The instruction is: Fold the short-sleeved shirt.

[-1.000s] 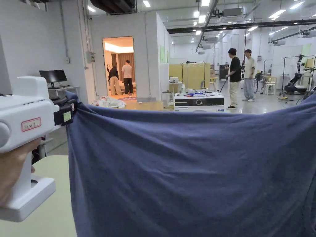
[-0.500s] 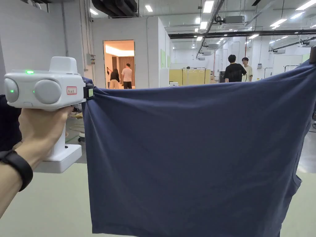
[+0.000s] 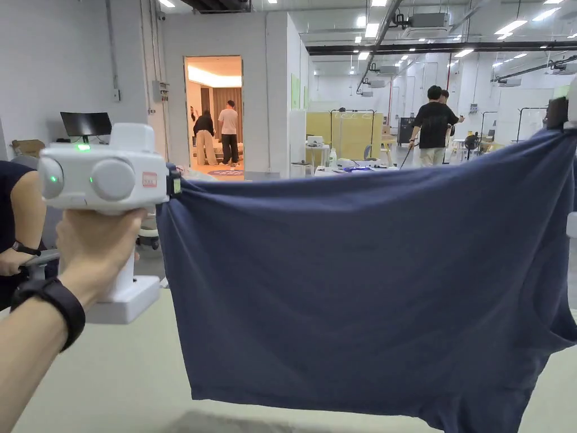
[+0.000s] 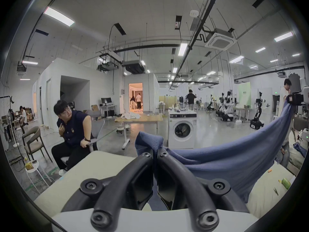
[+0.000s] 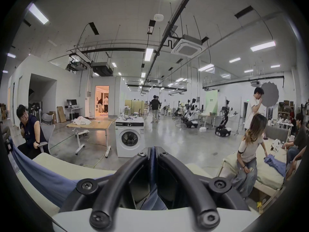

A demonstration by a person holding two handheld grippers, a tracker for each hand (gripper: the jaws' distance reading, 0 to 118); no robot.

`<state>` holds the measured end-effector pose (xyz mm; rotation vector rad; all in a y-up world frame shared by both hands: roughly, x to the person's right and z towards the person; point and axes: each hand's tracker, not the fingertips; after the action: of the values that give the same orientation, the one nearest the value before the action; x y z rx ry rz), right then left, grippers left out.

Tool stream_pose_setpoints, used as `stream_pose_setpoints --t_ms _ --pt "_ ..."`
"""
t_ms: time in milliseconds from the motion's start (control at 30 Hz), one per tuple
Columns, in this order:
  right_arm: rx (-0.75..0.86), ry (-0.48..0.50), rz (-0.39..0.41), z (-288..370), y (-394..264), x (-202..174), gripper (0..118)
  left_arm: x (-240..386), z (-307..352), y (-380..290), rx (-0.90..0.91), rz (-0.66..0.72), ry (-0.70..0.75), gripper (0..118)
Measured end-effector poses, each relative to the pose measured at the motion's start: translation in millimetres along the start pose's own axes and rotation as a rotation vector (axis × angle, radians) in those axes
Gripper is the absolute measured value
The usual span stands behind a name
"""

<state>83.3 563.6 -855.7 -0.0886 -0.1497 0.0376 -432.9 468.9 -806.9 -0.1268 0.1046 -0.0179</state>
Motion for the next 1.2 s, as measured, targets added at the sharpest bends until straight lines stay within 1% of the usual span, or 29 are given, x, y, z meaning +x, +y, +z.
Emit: stream_pose_setpoints --t_ms 33,100,133,167,200,233,300,333,367,400,467,500,533,600,633,667,700,733,800,833,900,933,967,1000,1067,1133,1167,1200 --pt "-0.022 0.01 -0.01 -5 -15 0 2 1 -1 -19 -0.034 0.007 -0.007 0" --pt "-0.066 0.032 -0.046 -11 -47 2 2 2 -1 -57 -0.083 0.072 -0.038 0" --pt "-0.114 0.048 -0.083 -13 -61 4 2 2 3 -77 -0.088 0.111 -0.04 0" --pt "-0.127 0.088 -0.115 -8 -78 3 2 1 6 -94 -0.106 0.152 -0.05 0" --pt "-0.137 0.085 -0.126 -4 -93 5 2 0 9 -108 -0.133 0.188 -0.062 0" --pt "-0.154 0.085 -0.119 1 -106 8 2 -2 14 -122 -0.16 0.204 -0.072 0" --pt "-0.154 0.098 -0.119 20 -132 15 2 -7 31 -144 -0.162 0.213 -0.087 0" --pt "-0.176 0.111 -0.137 31 -144 21 2 -9 42 -153 -0.164 0.216 -0.09 0" --pt "-0.173 0.153 -0.169 43 -157 28 2 -16 52 -163 -0.164 0.277 -0.127 0" --pt "-0.191 0.161 -0.152 54 -166 33 2 -23 67 -173 -0.137 0.319 -0.162 0" --pt "-0.169 0.186 -0.201 96 -192 43 2 -31 101 -195 -0.138 0.357 -0.18 0" --pt "-0.193 0.215 -0.218 113 -205 50 2 -30 121 -206 -0.129 0.349 -0.189 0" --pt "-0.168 0.208 -0.28 135 -222 57 2 -33 141 -218 -0.126 0.338 -0.209 0" --pt "-0.235 0.261 -0.337 173 -251 69 2 -39 178 -244 -0.123 0.35 -0.21 0" --pt "-0.218 0.26 -0.405 198 -270 76 2 -40 199 -259 -0.149 0.4 -0.234 0" --pt "-0.225 0.292 -0.433 220 -287 82 2 -44 220 -277 -0.147 0.46 -0.247 0" --pt "-0.229 0.276 -0.405 240 -301 84 2 -48 239 -292 -0.147 0.493 -0.253 0" --pt "-0.216 0.241 -0.402 264 -318 86 2 -50 259 -307 -0.155 0.488 -0.244 0" --pt "-0.237 0.225 -0.387 301 -348 97 2 -52 296 -334 -0.172 0.489 -0.219 0" --pt "-0.25 0.193 -0.401 314 -362 102 2 -54 314 -346 -0.187 0.487 -0.211 0" --pt "-0.297 0.173 -0.427 343 -387 114 2 -56 344 -368 -0.217 0.482 -0.186 0" --pt "-0.31 0.132 -0.446 356 -399 119 2 -61 355 -377 -0.243 0.496 -0.192 0" --pt "-0.336 0.124 -0.473 364 -411 122 2 -63 365 -386 -0.269 0.507 -0.191 0" --pt "-0.359 0.135 -0.473 374 -421 126 2 -64 372 -393 -0.268 0.502 -0.18 0" --pt "-0.425 0.101 -0.427 390 -442 125 2 -64 383 -407 -0.33 0.445 -0.173 0" --pt "-0.485 0.129 -0.365 397 -461 124 2 -65 385 -417 -0.386 0.437 -0.158 0" --pt "-0.507 0.12 -0.327 400 -469 123 3 -62 385 -419 -0.412 0.415 -0.178 0" --pt "-0.519 0.116 -0.31 402 -476 121 9 -61 384 -421 -0.432 0.397 -0.18 2"
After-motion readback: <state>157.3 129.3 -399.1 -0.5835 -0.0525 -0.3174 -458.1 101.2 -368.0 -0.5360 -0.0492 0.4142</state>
